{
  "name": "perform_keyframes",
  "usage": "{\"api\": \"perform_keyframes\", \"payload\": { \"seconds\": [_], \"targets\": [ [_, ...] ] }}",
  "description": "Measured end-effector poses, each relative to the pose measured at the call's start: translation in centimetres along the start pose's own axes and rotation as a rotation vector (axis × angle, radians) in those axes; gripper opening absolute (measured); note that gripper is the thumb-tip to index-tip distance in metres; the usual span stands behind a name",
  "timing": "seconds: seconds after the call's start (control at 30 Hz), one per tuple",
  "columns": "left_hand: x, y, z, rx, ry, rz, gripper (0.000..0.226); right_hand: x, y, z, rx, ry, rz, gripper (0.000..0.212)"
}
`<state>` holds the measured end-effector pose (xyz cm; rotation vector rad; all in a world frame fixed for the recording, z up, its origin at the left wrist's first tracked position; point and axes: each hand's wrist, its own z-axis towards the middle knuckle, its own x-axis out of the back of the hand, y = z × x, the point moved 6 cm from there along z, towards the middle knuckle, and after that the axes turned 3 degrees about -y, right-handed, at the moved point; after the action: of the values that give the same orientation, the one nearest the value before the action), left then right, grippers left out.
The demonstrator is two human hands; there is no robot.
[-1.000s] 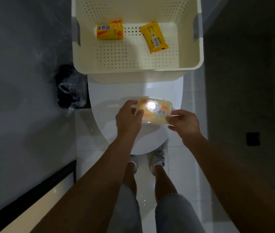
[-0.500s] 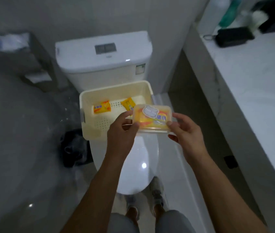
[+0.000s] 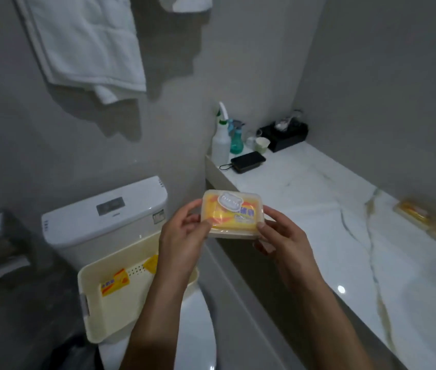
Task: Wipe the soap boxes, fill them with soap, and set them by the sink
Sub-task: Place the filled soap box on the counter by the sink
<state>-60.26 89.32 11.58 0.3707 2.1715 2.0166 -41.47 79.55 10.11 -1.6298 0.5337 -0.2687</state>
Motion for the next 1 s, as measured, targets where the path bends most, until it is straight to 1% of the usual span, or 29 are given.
{"api": "perform_keyframes", "payload": {
  "seconds": [0.17, 0.3, 0.5, 0.63, 0.73, 0.87, 1.0],
  "targets": [
    [-7.0, 2.4, -0.6, -0.036, -0.132, 0.013, 0.035, 6.8, -2.5, -1.1, 0.034, 0.132, -0.010, 0.027],
    [-13.9, 3.2, -1.3, -0.004, -0.151, 0.031, 0.030, 13.7, -3.8, -1.7, 0.056, 0.220, -0.020, 0.026],
    [-25.6, 3.4, -2.3, -0.019, -0.230, 0.064, 0.027, 25.1, -5.3, -2.6, 0.074, 0.338, -0.079, 0.032],
    [-33.0, 2.8, -3.4, -0.045, -0.332, 0.129, 0.024, 32.1, -5.3, -4.0, 0.073, 0.432, -0.088, 0.036],
    [-37.7, 2.6, -4.1, -0.062, -0.402, 0.162, 0.019, 36.5, -4.7, -5.3, 0.074, 0.536, -0.070, 0.035],
    [-43.8, 2.0, -4.7, -0.095, -0.559, 0.235, 0.018, 41.3, -3.3, -6.7, 0.060, 0.675, -0.047, 0.034],
    [-49.4, 0.8, -4.4, -0.118, -0.678, 0.298, 0.020, 45.4, -2.0, -7.2, 0.018, 0.784, -0.061, 0.035]
  ]
}}
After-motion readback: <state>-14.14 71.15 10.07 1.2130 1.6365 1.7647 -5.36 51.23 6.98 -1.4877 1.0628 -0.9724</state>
